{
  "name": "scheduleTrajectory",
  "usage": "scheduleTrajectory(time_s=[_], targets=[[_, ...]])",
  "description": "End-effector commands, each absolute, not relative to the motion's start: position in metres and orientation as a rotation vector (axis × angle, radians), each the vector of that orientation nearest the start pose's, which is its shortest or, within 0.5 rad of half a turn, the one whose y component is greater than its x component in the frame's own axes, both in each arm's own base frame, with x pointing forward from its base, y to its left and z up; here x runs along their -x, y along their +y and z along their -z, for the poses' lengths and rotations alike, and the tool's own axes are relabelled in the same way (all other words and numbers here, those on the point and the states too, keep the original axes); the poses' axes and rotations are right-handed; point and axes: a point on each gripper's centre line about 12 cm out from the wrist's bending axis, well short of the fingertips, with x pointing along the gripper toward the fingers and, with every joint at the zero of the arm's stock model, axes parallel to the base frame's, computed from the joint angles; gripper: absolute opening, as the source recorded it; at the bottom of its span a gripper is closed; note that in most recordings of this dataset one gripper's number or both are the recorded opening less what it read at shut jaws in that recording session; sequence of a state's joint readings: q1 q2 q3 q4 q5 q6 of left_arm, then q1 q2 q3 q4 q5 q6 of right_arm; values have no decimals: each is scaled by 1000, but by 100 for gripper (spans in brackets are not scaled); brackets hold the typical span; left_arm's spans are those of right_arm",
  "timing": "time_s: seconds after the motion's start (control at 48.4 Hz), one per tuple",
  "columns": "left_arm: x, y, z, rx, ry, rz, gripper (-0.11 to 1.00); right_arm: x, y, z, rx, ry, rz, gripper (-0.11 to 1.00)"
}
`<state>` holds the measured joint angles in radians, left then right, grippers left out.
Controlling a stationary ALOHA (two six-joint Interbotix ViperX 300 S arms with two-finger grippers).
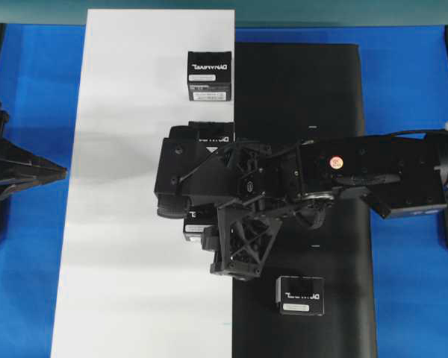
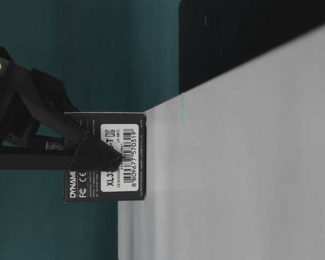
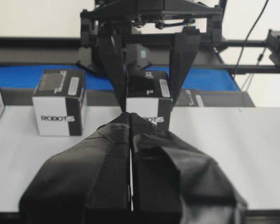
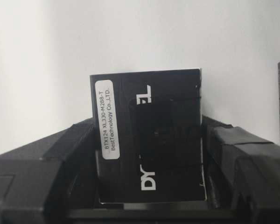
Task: Place the box from the black base onto the white base.
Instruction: 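Lift the box and carry it left onto the white base, then lower the box onto the white base and open the right gripper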
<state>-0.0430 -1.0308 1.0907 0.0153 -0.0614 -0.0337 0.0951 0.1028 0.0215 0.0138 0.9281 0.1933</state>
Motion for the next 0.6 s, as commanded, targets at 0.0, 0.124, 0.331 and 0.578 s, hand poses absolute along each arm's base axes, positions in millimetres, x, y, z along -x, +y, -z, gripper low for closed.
scheduleTrajectory(time_s=[0.0,0.124,0.331,0.578], targets=[[-192,-9,-326,19,-30,46,-4,-447,44,-276,-128,1059,11,62],[-192,-9,-325,18,-29,46,-4,-448,42,-276,-103,1049,19,73],[-192,-9,-326,18,-30,46,-4,-450,43,-277,-4,1017,31,99],[-192,-9,-324,17,-18,46,-5,-450,48,-284,4,985,27,99]])
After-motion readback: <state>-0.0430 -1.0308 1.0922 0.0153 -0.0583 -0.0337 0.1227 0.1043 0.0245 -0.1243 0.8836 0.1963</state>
